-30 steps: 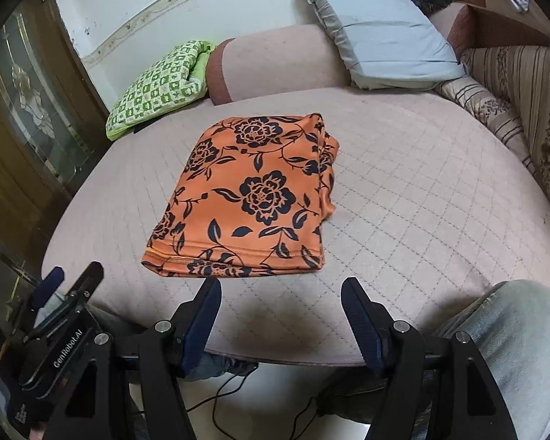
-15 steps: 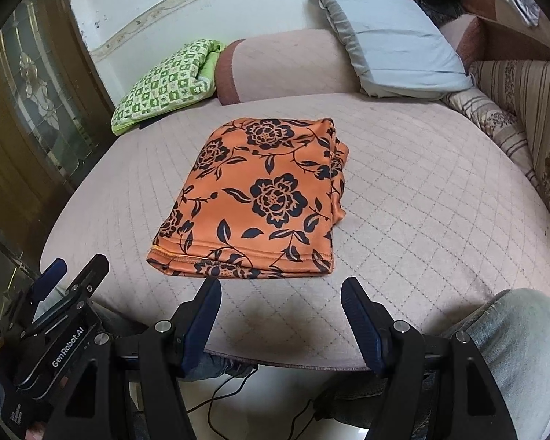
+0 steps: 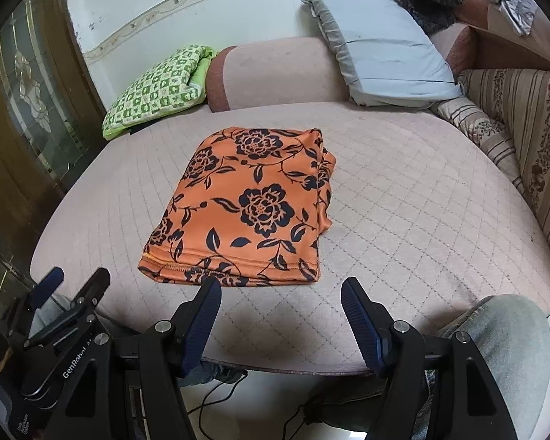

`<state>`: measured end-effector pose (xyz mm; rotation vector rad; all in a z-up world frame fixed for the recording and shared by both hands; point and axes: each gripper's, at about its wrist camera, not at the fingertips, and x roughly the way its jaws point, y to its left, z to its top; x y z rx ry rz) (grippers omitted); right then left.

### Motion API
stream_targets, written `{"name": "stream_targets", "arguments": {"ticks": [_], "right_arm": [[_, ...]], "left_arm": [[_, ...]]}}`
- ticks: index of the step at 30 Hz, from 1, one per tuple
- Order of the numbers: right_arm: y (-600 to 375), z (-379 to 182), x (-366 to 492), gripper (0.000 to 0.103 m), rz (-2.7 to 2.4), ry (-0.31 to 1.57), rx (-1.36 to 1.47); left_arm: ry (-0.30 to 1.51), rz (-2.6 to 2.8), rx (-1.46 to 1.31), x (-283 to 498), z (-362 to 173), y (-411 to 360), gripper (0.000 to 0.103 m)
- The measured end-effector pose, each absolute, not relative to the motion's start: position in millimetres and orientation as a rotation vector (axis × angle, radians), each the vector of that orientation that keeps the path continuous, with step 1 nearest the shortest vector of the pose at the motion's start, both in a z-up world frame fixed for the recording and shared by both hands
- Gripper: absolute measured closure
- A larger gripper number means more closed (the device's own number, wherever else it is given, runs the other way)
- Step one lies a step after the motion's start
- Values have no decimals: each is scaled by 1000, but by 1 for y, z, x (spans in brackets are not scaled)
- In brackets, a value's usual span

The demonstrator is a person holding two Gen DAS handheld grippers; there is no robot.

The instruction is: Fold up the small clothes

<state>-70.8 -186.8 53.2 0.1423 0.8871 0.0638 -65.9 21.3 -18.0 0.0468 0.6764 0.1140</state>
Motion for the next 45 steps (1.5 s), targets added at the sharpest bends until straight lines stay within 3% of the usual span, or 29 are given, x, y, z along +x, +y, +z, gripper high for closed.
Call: {"name": "stream_targets", "arguments": {"ticks": [16, 45], "right_arm": [[-195, 56, -65, 36, 127, 905, 246], [-188, 77, -71, 36, 93, 887, 172]], "left_arm": [[724, 67, 20, -67, 8, 25, 28], [737, 101, 30, -69, 26, 35, 28]]}}
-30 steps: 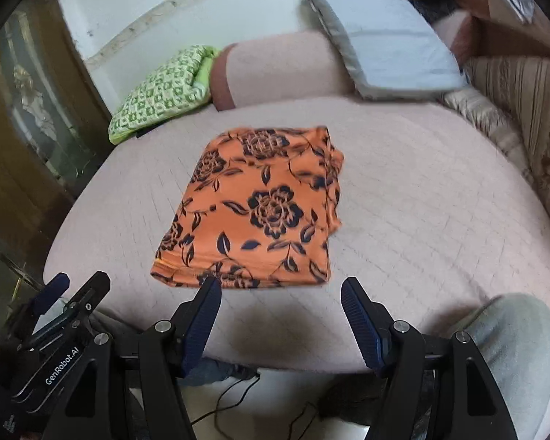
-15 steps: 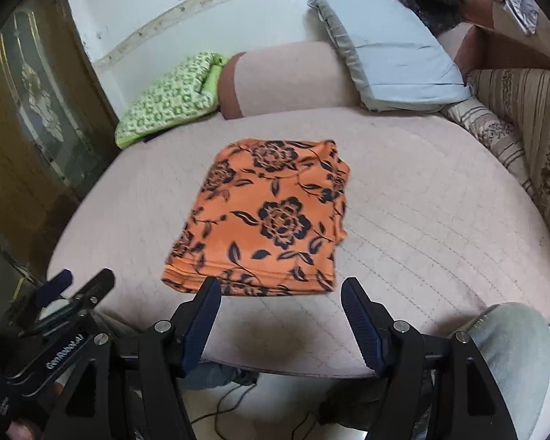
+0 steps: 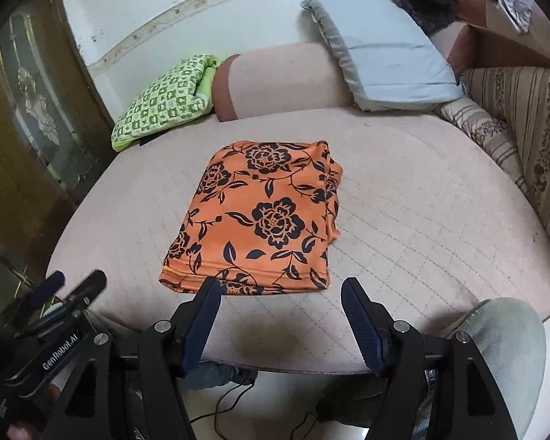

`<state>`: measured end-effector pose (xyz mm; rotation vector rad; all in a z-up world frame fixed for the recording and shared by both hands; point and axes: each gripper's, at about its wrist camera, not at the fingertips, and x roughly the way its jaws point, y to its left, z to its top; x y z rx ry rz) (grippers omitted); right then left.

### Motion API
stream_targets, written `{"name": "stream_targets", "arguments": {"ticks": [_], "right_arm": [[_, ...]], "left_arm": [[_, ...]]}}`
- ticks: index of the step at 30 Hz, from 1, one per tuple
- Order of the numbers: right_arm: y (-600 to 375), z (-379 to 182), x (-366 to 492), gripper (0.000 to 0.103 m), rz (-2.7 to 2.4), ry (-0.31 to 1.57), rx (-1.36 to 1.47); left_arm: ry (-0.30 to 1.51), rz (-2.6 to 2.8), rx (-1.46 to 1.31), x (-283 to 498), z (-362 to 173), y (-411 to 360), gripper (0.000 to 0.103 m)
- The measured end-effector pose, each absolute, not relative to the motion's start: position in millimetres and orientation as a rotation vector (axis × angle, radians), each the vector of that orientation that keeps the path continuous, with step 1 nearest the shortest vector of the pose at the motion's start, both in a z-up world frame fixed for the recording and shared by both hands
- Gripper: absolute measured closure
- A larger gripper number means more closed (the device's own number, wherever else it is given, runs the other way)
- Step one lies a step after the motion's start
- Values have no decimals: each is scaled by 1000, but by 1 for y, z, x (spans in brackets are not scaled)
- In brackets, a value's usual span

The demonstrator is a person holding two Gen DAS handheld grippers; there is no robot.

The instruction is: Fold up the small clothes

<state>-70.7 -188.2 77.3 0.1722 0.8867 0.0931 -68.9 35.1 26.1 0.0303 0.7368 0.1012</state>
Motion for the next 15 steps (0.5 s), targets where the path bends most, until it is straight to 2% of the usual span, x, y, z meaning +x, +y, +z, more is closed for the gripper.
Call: {"name": "stream_targets", "arguments": {"ticks": [15], "right_arm": [[-188, 80, -73, 36, 91, 876, 165]], "left_arm": [[721, 92, 48, -66, 32, 27, 28]]}}
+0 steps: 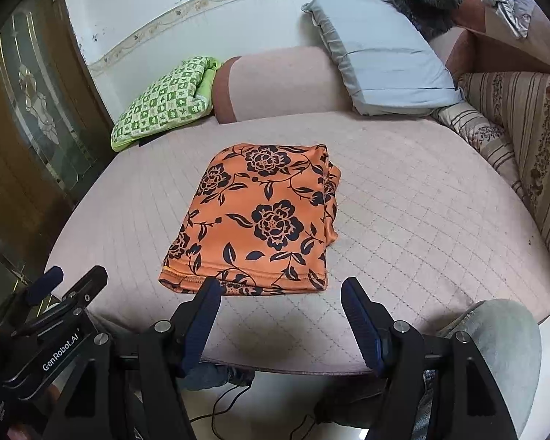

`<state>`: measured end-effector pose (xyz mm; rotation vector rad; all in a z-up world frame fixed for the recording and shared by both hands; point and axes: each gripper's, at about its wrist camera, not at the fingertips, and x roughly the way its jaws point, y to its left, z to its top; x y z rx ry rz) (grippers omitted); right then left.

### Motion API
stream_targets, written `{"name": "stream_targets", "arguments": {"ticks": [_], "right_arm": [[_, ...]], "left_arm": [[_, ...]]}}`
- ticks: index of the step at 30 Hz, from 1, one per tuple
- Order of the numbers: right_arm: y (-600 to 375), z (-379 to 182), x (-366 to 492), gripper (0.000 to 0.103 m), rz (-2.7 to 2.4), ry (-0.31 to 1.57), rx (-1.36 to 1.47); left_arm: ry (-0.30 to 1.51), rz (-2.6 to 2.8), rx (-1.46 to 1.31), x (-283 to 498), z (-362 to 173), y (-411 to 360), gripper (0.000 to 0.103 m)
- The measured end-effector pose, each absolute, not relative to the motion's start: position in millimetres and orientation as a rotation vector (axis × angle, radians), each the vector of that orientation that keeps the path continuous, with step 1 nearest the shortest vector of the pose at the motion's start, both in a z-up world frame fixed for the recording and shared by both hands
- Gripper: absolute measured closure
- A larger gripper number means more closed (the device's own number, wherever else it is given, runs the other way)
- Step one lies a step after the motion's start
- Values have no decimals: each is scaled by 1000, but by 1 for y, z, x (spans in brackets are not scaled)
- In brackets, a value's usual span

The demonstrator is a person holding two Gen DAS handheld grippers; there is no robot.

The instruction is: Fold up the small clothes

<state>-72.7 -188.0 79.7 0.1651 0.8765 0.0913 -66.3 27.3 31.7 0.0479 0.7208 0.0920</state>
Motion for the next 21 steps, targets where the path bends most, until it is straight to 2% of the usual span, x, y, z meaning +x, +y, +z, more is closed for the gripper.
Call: {"name": "stream_targets", "arguments": {"ticks": [21], "right_arm": [[-177, 102, -77, 36, 167, 868, 174]], "left_arm": [[688, 151, 27, -91, 57, 26, 28]]}}
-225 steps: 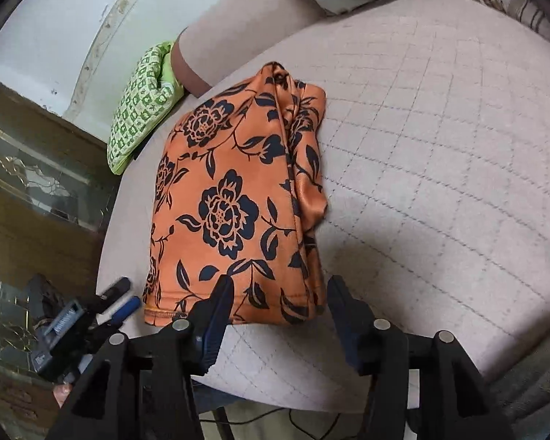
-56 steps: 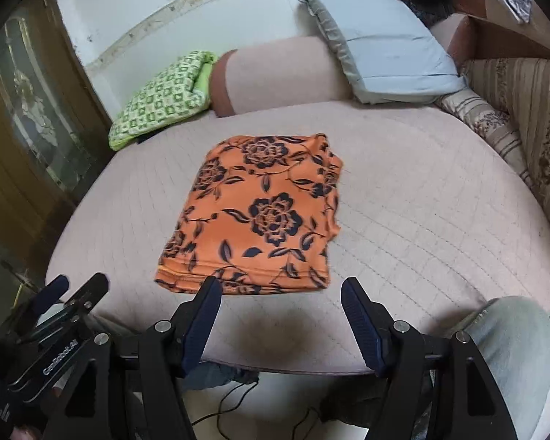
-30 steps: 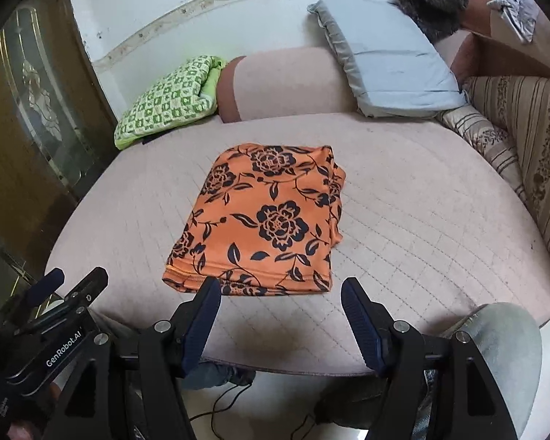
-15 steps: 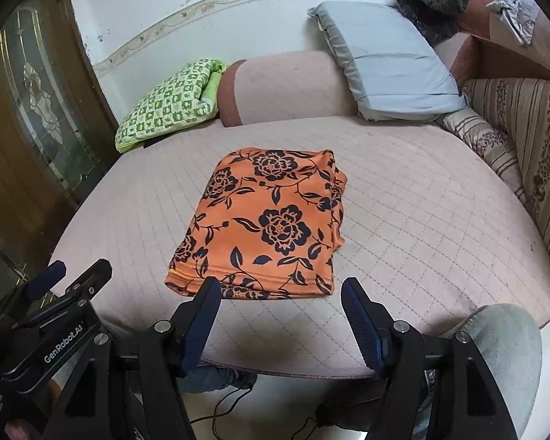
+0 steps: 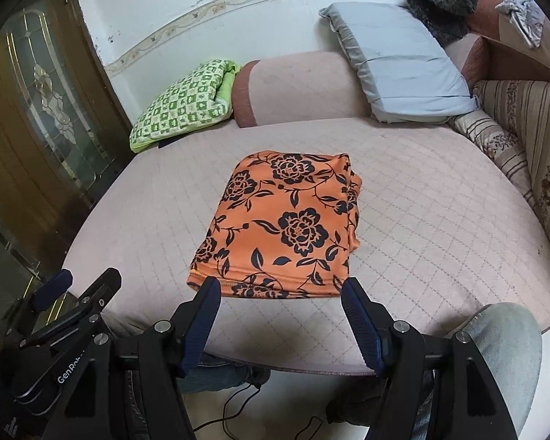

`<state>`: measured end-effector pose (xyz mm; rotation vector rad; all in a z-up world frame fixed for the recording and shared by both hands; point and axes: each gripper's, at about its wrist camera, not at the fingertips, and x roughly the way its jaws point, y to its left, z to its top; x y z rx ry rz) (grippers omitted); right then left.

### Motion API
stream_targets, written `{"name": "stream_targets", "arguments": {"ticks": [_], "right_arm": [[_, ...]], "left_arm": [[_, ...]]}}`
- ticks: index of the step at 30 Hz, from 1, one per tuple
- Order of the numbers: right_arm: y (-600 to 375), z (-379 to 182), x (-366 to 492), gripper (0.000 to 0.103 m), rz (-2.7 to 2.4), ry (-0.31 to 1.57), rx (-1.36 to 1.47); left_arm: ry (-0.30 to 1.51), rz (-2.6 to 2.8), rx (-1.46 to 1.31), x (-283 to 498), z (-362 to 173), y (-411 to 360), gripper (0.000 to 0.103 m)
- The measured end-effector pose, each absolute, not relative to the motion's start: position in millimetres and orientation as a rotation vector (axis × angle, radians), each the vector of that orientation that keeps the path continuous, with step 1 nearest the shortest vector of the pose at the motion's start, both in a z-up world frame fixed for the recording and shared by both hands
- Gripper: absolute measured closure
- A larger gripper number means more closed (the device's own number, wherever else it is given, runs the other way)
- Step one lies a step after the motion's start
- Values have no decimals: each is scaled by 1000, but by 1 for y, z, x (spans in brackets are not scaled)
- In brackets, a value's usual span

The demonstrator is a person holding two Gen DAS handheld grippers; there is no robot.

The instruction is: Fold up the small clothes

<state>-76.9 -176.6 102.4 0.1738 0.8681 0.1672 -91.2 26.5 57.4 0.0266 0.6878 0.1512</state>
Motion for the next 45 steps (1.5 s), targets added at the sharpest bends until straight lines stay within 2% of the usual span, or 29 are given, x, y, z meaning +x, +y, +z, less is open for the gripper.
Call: {"name": "stream_targets", "arguments": {"ticks": [14, 29, 34, 39, 45], "right_arm": [[-187, 128, -88, 36, 167, 812, 158], [-192, 195, -119, 36, 44, 753, 217], [-193, 200, -127, 36, 20, 731, 248], [-191, 194, -142, 36, -30, 750, 262], [-189, 221, -169, 36, -25, 701, 234]], "left_arm": [[689, 99, 14, -94, 75, 19, 28], [602, -224, -101, -95, 142, 43, 28], [591, -293, -4, -98, 144, 35, 28], [538, -309, -23, -114, 141, 36, 28], [531, -310, -71, -135, 151, 37, 28]]}}
